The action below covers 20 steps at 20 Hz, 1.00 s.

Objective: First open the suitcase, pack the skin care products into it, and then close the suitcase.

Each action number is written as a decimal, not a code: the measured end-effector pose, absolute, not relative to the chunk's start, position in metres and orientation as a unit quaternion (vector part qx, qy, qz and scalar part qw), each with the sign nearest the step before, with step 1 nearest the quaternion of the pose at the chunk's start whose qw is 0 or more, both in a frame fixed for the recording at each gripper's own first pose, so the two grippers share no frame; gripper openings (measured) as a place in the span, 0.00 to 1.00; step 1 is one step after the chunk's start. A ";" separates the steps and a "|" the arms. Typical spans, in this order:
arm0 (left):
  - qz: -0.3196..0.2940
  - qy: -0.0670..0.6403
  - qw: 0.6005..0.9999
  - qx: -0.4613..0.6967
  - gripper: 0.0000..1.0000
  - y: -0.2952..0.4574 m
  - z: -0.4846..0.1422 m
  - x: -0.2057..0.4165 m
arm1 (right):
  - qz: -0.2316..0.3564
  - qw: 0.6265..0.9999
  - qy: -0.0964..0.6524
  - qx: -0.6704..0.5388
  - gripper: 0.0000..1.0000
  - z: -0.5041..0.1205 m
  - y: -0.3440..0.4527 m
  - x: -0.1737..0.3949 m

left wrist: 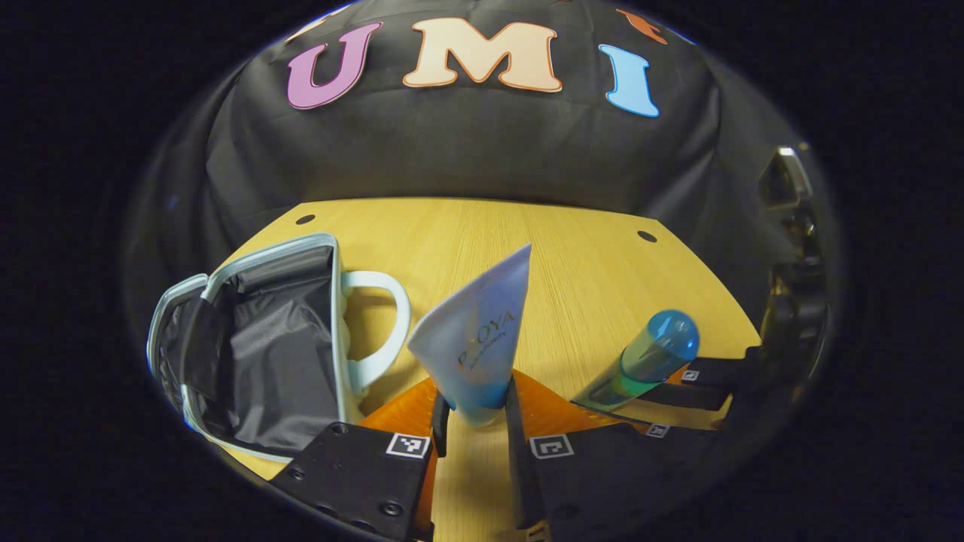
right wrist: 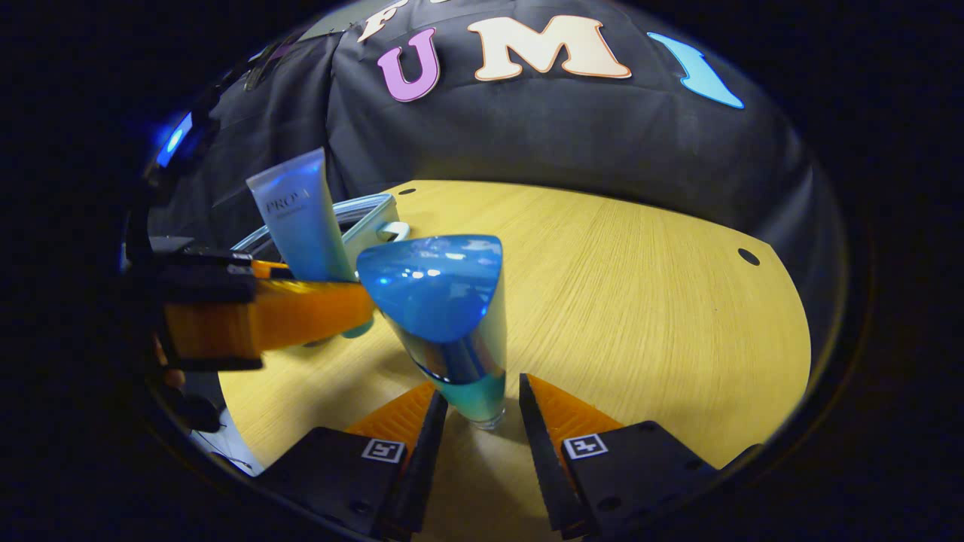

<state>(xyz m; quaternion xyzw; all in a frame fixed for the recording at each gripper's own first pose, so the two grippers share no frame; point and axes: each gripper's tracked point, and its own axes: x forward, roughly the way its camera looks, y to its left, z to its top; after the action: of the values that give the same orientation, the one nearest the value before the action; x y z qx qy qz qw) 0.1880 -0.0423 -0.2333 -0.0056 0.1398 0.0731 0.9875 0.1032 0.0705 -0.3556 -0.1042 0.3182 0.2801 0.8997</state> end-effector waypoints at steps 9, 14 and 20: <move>0.146 0.175 0.973 -0.027 0.33 0.035 -0.187 0.121 | 0.275 0.902 0.320 -0.089 0.41 -0.357 0.070 0.110; 0.167 0.251 0.952 -0.059 0.34 0.093 -0.199 0.097 | 0.266 0.897 0.342 -0.086 0.37 -0.357 0.069 0.111; 0.144 0.364 0.915 -0.101 0.34 0.124 -0.253 0.093 | 0.258 0.888 0.369 -0.097 0.36 -0.357 0.073 0.100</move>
<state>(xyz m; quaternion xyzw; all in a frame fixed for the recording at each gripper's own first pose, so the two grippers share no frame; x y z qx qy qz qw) 0.0926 0.1241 -0.2530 -0.1012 0.3637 0.1443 0.9147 0.0999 0.0729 -0.3566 -0.0969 0.3687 0.2584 0.8876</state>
